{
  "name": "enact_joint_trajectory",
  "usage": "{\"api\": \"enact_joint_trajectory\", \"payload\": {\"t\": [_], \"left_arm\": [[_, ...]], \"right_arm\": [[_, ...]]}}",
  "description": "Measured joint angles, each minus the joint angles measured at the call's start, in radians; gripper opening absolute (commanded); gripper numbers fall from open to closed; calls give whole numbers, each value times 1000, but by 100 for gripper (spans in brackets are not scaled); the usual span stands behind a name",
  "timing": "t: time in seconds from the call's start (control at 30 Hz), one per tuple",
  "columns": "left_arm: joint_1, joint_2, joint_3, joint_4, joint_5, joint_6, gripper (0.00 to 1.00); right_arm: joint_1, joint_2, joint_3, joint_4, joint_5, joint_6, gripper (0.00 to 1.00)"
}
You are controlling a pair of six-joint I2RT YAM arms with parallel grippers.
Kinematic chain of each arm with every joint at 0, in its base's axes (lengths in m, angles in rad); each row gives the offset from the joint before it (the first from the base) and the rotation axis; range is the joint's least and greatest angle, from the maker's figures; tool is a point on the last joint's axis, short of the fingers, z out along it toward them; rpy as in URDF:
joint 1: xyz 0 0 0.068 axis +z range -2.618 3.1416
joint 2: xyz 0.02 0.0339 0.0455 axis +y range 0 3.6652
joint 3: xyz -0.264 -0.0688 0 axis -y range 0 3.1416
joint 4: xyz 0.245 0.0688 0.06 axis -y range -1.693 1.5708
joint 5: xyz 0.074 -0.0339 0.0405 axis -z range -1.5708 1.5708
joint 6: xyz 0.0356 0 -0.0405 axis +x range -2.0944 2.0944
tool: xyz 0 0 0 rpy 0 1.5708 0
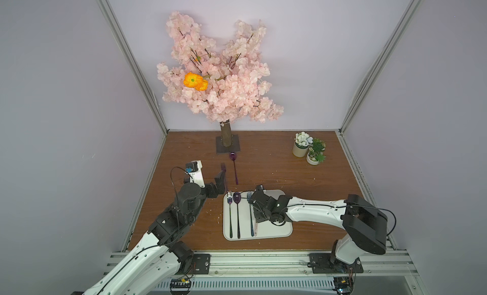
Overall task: Set the spoon and fork side by side
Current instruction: Adjust the spoon on the tray.
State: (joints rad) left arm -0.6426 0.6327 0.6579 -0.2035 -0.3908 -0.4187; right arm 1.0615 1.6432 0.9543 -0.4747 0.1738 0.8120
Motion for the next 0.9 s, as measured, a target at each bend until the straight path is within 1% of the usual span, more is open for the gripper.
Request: {"api": "enact_joint_trajectory", "payload": {"t": [0.13, 0.47, 0.53, 0.9], "left_arm": [[0, -3, 0, 0, -5, 0, 99], [0, -10, 0, -2, -6, 0, 99], [0, -10, 0, -2, -6, 0, 99], [0, -10, 0, -2, -6, 0, 99]], "right_arm": [[5, 16, 21, -6, 2, -1, 40], [5, 47, 24, -11, -9, -16, 36], [5, 47, 24, -11, -9, -20, 33], [5, 48, 24, -8, -13, -35, 32]]}}
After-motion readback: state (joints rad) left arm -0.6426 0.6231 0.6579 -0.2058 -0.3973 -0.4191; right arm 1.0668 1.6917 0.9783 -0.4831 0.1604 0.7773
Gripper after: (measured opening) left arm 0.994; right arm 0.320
